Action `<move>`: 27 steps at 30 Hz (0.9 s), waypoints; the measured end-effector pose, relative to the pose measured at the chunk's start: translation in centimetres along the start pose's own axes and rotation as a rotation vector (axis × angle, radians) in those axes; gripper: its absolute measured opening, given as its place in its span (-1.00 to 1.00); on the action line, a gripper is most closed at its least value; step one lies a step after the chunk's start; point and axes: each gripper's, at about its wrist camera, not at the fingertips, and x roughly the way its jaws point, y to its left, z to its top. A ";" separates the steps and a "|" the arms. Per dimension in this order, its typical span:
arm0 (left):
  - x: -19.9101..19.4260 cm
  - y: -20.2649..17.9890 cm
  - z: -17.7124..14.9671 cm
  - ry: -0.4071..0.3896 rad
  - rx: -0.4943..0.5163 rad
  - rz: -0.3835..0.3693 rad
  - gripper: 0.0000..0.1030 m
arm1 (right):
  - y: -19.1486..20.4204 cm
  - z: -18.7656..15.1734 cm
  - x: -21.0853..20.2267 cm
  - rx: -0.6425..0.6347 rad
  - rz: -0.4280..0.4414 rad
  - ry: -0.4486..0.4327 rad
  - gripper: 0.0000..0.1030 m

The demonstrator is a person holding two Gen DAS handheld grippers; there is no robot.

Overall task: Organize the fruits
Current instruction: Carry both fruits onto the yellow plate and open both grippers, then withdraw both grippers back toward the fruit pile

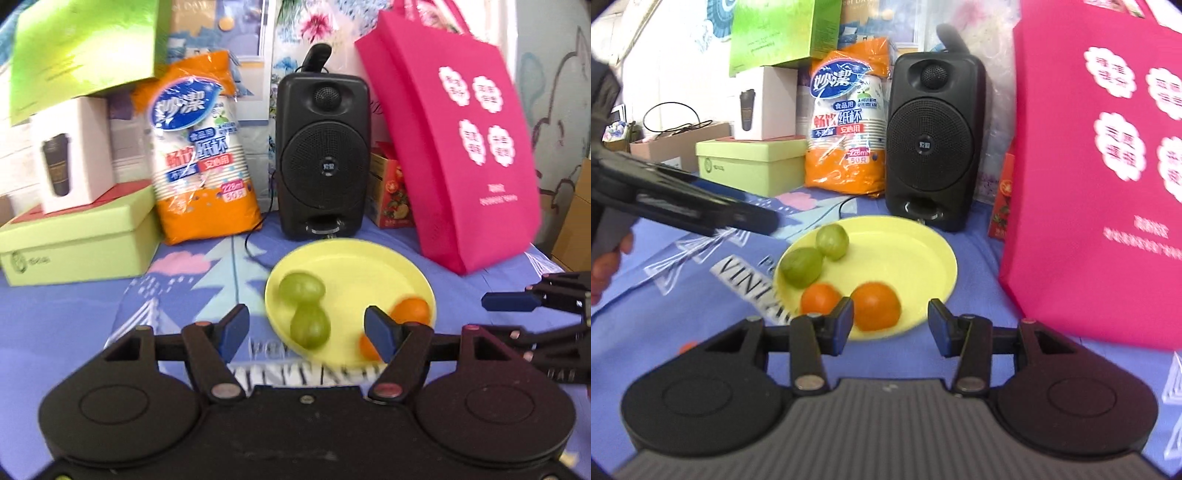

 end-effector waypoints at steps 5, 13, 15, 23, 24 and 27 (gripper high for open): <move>-4.4 -0.5 -5.0 0.014 -0.016 0.051 0.35 | 1.5 -3.6 -3.6 0.005 0.034 0.043 -0.15; -9.2 -0.6 -11.5 0.067 -0.078 0.081 0.27 | 4.8 -8.3 -7.3 -0.023 0.080 0.108 -0.15; -9.4 -1.6 -12.3 0.080 -0.049 0.064 0.21 | 5.9 -8.6 -7.8 -0.050 0.087 0.108 -0.15; -8.1 -5.7 -13.3 0.079 0.067 0.028 0.09 | 8.3 -8.7 -7.6 -0.127 0.082 0.105 -0.17; -7.9 -5.9 -13.3 0.077 0.065 0.020 0.05 | 8.4 -8.7 -7.5 -0.122 0.083 0.103 -0.17; -7.2 -5.7 -12.8 0.079 0.040 -0.011 -0.03 | 8.1 -8.7 -7.2 -0.102 0.097 0.102 -0.17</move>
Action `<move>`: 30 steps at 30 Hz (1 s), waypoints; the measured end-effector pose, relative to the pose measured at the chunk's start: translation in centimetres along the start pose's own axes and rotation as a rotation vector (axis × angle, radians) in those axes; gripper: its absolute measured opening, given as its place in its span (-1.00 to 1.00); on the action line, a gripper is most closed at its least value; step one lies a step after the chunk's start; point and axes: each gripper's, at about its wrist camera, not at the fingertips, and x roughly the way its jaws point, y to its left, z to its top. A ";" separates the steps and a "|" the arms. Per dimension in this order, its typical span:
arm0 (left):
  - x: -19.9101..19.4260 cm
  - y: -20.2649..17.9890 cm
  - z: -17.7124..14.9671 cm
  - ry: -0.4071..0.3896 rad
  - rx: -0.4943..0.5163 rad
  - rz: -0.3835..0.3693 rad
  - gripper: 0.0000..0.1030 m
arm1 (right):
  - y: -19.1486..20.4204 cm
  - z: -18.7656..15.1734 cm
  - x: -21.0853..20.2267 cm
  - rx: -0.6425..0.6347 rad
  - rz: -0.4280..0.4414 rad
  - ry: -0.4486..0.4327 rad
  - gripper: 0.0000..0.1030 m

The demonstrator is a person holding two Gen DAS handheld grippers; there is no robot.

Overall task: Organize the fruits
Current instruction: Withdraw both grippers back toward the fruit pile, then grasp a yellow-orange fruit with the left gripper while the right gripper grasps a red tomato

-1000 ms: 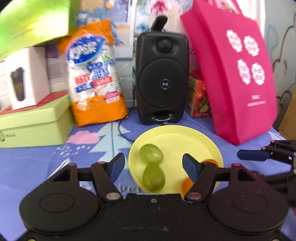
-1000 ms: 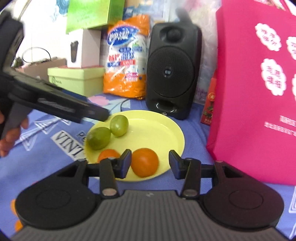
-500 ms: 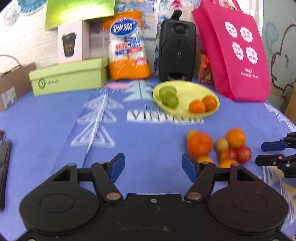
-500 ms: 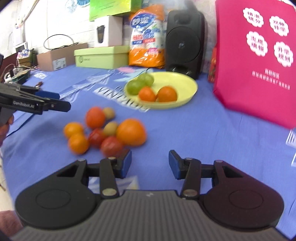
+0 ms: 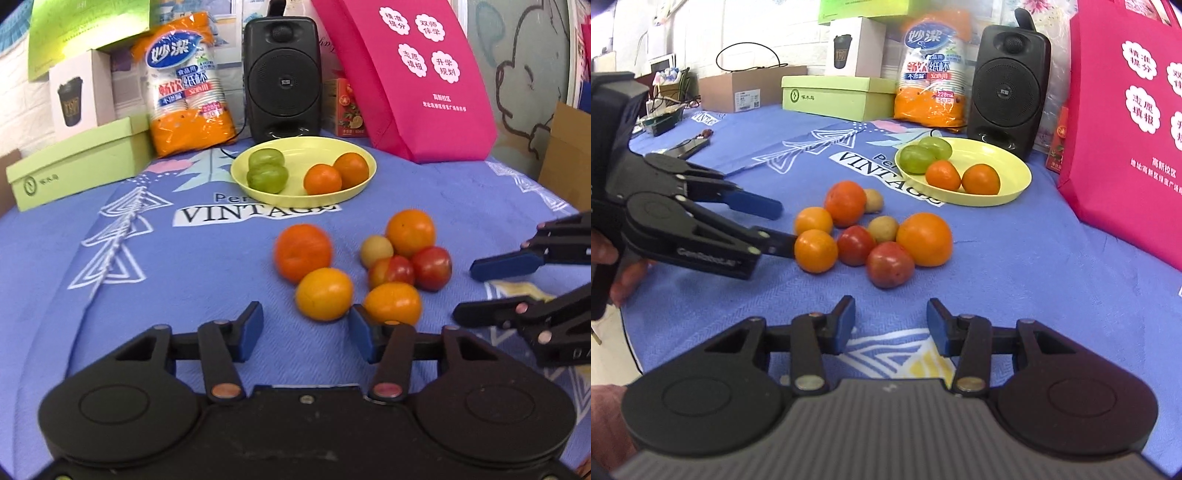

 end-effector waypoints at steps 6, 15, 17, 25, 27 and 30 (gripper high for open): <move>1.2 0.8 1.1 0.001 -0.029 -0.031 -0.31 | -0.1 0.9 1.6 -0.005 0.009 -0.002 -0.21; 1.3 1.0 1.1 -0.006 -0.054 -0.026 -0.32 | -0.2 2.0 3.5 -0.001 0.008 0.001 -0.40; 1.2 1.1 1.0 -0.010 -0.055 -0.027 -0.32 | 0.0 1.8 3.3 -0.002 -0.001 -0.005 -0.40; 0.3 1.8 0.4 -0.015 -0.072 -0.034 -0.32 | -0.3 0.3 1.1 0.061 -0.014 -0.021 -0.40; -0.2 1.9 0.2 -0.016 -0.079 -0.034 -0.32 | -0.6 -0.1 0.5 0.072 -0.023 -0.023 -0.40; -1.1 2.1 0.0 -0.017 -0.086 -0.034 -0.32 | -0.8 -0.5 -0.3 0.080 -0.038 -0.022 -0.40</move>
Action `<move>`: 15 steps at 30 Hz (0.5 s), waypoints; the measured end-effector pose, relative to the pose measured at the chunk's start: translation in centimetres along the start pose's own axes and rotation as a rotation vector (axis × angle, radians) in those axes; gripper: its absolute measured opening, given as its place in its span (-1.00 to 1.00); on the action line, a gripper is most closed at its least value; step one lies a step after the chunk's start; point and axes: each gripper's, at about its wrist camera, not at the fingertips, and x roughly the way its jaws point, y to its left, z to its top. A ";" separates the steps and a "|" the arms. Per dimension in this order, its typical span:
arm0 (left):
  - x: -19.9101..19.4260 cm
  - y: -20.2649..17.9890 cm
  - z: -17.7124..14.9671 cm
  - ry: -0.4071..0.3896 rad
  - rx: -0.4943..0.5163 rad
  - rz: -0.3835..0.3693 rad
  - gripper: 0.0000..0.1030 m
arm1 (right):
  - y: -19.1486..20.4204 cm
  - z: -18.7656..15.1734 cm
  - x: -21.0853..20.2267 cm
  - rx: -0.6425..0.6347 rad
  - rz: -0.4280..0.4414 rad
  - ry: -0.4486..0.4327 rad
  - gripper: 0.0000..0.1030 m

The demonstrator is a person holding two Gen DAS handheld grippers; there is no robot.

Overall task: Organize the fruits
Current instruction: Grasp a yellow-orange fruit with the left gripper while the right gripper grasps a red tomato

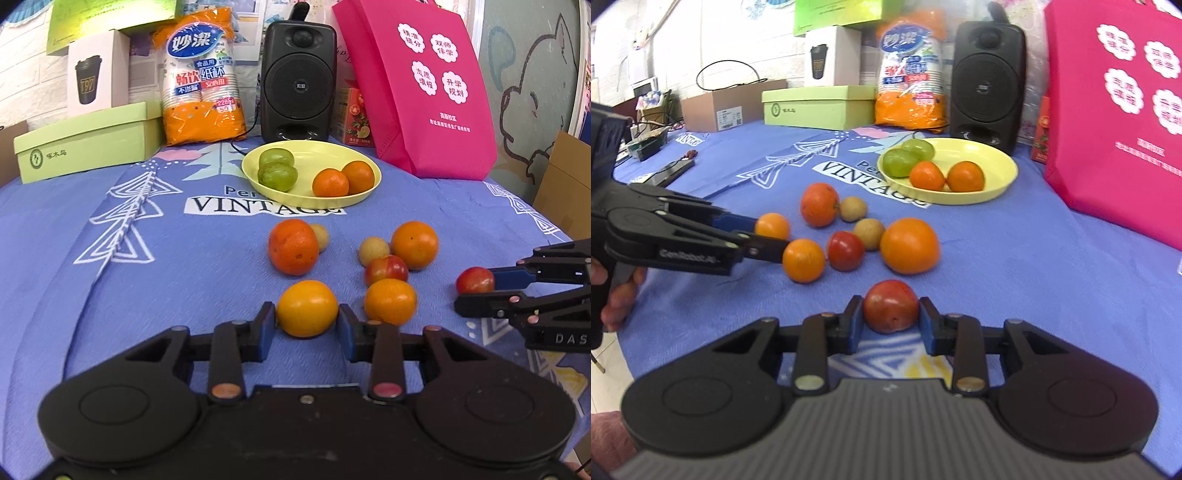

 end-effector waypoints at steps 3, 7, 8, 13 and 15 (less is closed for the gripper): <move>-0.9 0.3 0.0 0.001 -0.012 -0.010 -0.33 | -0.1 -0.2 -0.6 -0.002 -0.011 0.000 -0.40; -1.6 0.5 0.1 0.003 0.000 -0.011 -0.33 | 0.0 -0.3 -0.8 -0.002 -0.009 0.005 -0.40; -1.4 0.7 0.0 0.011 -0.002 -0.013 -0.33 | 0.1 -0.3 -0.8 -0.004 -0.009 0.008 -0.40; -0.1 1.2 0.2 0.024 -0.034 -0.013 -0.32 | 0.1 -0.3 -0.2 0.001 -0.013 0.012 -0.39; 0.4 1.1 0.4 0.022 -0.027 -0.011 -0.31 | 0.2 -0.3 -0.1 0.001 -0.011 0.012 -0.38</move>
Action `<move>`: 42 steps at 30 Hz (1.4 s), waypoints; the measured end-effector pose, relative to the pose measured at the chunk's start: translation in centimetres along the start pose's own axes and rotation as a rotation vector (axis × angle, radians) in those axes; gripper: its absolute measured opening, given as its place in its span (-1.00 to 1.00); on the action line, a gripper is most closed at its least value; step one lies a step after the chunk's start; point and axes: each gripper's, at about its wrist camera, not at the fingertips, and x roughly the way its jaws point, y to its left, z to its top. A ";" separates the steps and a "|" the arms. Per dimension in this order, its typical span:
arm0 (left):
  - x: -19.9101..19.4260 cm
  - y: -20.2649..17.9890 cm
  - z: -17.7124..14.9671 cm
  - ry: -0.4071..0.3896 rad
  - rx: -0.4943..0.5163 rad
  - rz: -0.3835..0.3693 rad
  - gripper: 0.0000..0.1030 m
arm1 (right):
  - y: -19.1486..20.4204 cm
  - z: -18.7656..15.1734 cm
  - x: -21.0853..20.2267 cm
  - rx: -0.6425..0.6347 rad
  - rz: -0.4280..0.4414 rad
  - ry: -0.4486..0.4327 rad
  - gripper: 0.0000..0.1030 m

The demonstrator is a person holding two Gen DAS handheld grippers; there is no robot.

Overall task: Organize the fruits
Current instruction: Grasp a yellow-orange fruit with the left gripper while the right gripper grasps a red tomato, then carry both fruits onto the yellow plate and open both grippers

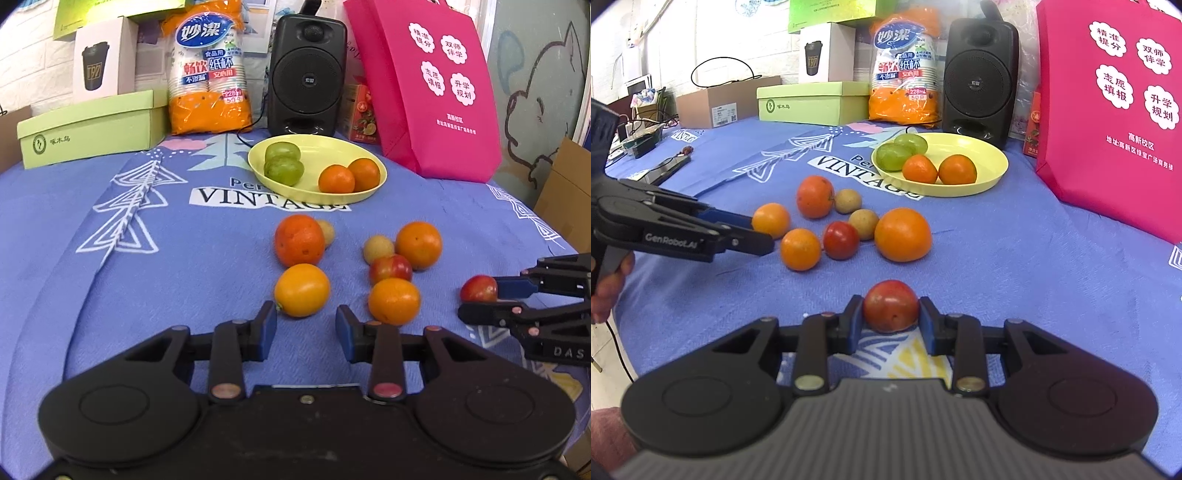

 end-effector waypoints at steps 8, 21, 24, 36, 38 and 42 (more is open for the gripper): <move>2.0 0.1 1.3 -0.005 -0.013 0.011 0.13 | 0.0 0.1 0.3 0.006 0.002 -0.002 -0.36; 0.6 0.4 1.1 -0.004 0.009 -0.027 -0.35 | -0.1 0.1 0.1 0.008 0.004 -0.013 -0.39; -0.7 0.5 1.4 -0.018 0.026 -0.033 -0.35 | 0.0 0.3 -0.1 0.000 0.003 -0.013 -0.39; -0.6 1.3 6.8 -0.072 0.112 -0.065 -0.35 | -1.8 3.8 0.5 -0.056 -0.020 -0.054 -0.39; 1.0 1.5 8.5 -0.068 0.108 -0.076 -0.35 | -2.8 5.3 1.5 -0.060 -0.024 -0.065 -0.39; 5.4 1.4 12.1 -0.054 0.092 -0.094 -0.35 | -4.9 9.0 4.4 -0.047 -0.040 -0.100 -0.39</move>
